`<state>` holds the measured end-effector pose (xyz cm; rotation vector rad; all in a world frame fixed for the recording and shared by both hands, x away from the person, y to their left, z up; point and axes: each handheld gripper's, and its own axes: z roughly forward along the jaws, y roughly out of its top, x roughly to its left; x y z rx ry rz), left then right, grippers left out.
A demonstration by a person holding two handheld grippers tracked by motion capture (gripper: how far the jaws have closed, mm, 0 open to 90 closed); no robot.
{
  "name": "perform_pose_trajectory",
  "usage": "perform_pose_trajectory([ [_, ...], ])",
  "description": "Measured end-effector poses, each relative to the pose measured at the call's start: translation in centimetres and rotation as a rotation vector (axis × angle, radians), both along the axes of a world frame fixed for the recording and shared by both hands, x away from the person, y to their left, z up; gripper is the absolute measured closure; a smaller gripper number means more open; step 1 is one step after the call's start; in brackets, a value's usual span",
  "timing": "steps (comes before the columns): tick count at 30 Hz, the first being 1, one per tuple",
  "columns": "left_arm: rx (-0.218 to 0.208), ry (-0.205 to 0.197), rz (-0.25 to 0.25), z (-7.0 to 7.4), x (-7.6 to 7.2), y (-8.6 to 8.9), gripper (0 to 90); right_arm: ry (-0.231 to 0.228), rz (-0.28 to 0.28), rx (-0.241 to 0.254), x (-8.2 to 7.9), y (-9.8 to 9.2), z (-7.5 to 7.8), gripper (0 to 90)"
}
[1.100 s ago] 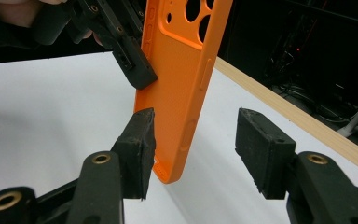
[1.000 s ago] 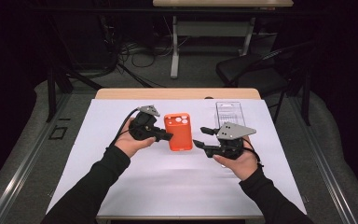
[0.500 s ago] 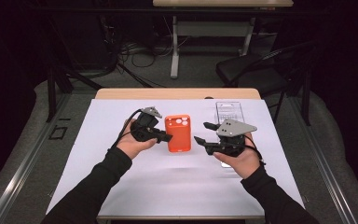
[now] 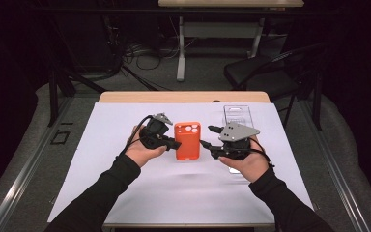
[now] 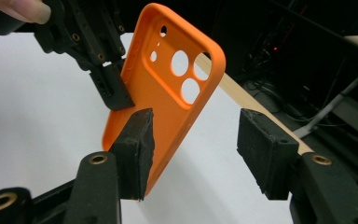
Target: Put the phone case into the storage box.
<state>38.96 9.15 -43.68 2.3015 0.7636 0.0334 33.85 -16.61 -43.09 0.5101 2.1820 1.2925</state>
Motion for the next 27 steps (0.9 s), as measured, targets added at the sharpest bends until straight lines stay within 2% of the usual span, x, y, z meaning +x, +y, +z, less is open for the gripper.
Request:
perform_pose_trajectory([
  [3,0.002,0.003,0.009,-0.01,-0.04,-0.12,81.3,-0.018,-0.007,-0.008,0.02,0.08,0.14,45.3],
  [7,0.011,0.006,0.007,-0.07,-0.08,-0.27,81.3,-0.001,-0.022,-0.013,0.12,0.13,0.28,43.8],
  [10,0.015,0.008,0.012,-0.13,-0.11,-0.37,81.3,0.011,-0.037,-0.012,0.22,0.18,0.28,39.1],
  [15,0.021,0.013,0.022,-0.25,-0.15,-0.53,81.3,0.002,-0.062,-0.028,0.38,0.21,0.36,34.2],
  [23,0.026,0.023,0.052,-0.4,-0.21,-0.79,81.3,-0.068,-0.07,-0.08,0.39,0.68,0.35,33.5],
  [27,0.036,0.027,0.058,-0.52,-0.25,-1.02,81.3,-0.086,-0.072,-0.102,0.63,1.0,0.23,35.3],
])
